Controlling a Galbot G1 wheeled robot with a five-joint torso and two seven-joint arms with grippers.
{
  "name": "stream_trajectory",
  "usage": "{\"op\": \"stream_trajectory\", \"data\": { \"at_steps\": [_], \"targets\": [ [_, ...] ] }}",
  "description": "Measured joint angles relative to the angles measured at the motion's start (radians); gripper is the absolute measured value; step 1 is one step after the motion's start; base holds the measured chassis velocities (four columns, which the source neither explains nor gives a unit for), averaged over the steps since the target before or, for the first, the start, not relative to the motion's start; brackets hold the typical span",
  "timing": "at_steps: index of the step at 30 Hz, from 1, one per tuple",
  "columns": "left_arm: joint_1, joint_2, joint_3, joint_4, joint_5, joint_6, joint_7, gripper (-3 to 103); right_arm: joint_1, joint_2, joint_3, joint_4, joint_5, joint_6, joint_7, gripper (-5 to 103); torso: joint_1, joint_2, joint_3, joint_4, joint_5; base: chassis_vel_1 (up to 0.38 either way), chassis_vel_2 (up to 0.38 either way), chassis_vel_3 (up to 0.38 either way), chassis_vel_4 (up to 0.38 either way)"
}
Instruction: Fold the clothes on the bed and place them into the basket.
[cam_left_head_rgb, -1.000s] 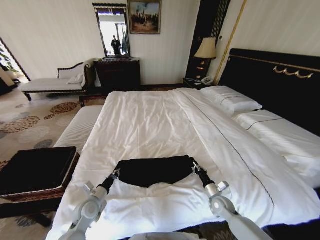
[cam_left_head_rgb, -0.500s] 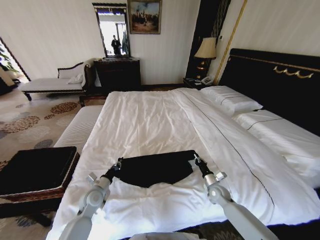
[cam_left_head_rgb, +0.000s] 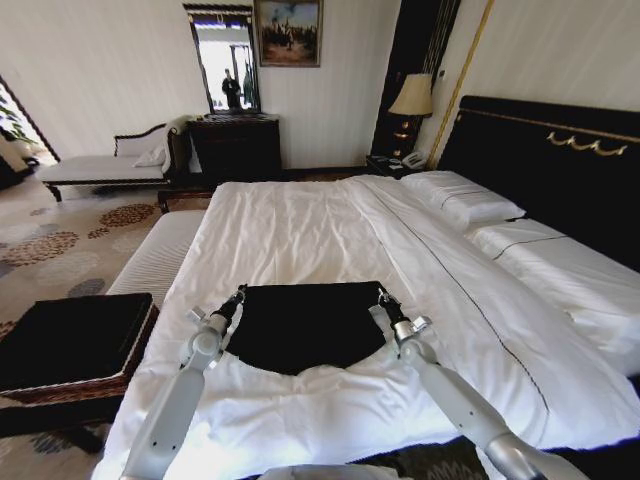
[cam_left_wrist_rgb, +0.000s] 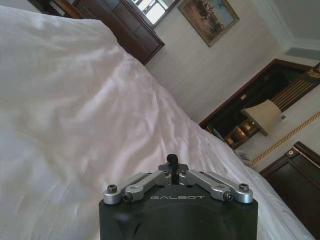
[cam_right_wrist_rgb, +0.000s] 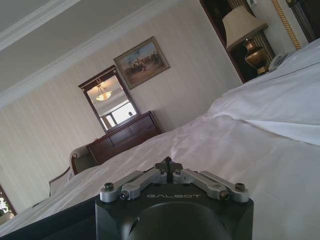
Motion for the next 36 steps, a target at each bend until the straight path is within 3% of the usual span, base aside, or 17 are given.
{"op": "stream_trajectory", "data": {
  "at_steps": [5, 14, 18, 27, 36],
  "targets": [
    [0.013, -0.010, 0.006, 0.005, 0.011, -0.006, 0.009, 1, 0.023, 0.018, -0.011, -0.025, -0.007, 0.008, -0.012, 0, 0.000, 0.000, 0.000, 0.0000, 0.0002, 0.000, 0.000, 0.000, 0.000],
    [0.198, 0.031, -0.040, -0.146, 0.014, -0.017, 0.033, 1, -0.178, -0.103, 0.022, 0.218, -0.006, 0.033, -0.008, 0, -0.001, 0.000, 0.000, -0.0003, 0.0002, 0.000, 0.000, 0.000, 0.000],
    [0.278, 0.029, -0.064, -0.190, 0.027, -0.026, 0.040, 1, -0.249, -0.120, 0.046, 0.275, -0.014, 0.049, -0.008, 0, -0.001, 0.000, 0.000, -0.0003, 0.0002, 0.000, 0.000, 0.000, 0.000],
    [0.440, -0.011, -0.083, -0.240, 0.124, -0.050, 0.058, 1, -0.359, -0.125, 0.069, 0.315, -0.046, 0.075, -0.008, 0, -0.001, 0.000, 0.000, -0.0001, 0.0001, 0.000, 0.000, 0.000, 0.000],
    [0.453, -0.038, -0.072, -0.253, 0.163, -0.054, 0.048, 1, -0.401, -0.106, 0.071, 0.294, -0.093, 0.089, 0.014, 0, 0.000, 0.000, 0.000, 0.0000, 0.0002, 0.000, 0.000, 0.000, 0.000]
  ]
}}
